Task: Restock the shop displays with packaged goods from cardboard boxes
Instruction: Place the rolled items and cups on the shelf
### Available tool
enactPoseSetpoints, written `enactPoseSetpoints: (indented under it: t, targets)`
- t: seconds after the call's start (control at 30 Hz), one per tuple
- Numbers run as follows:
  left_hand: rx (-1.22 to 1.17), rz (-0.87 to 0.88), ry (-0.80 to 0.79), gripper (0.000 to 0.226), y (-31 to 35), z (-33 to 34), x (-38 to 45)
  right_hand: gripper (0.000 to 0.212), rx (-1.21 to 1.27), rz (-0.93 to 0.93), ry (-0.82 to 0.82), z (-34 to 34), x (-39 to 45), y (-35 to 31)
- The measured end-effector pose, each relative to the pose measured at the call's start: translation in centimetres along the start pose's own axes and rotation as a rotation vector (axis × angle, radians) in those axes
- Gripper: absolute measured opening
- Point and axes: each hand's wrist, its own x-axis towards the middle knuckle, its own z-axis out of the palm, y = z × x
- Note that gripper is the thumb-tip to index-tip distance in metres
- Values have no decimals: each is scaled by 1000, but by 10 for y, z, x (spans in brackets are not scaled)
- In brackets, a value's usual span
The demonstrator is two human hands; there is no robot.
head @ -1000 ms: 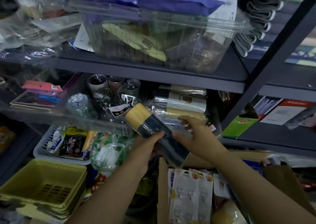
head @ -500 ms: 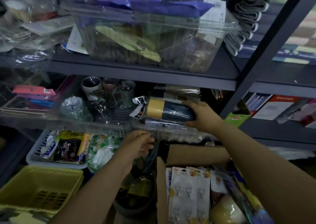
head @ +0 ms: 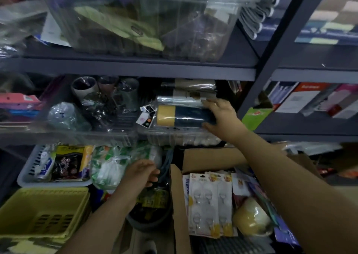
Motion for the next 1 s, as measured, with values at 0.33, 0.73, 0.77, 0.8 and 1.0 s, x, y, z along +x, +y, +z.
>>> enactPoseSetpoints:
  t: [0.33,0.73,0.77,0.8,1.0]
  targets:
    - [357,87,-232,8,-50,100,-14,39,257,654,-149,40,-220,71]
    - [649,-91,-439,4,-129,196,-7,58,130,815,-412,114,-286,127]
    - [654,-92,-433,5,-133,199,-7,57,93,786,-417,115,-287,129]
    - [653,-94,-426,5,-135,200,-7,55,55,754,-419,116,-287,129]
    - [631,-91,-409,8,-145,205,-14,46,-49,678,-445,123,-287,121]
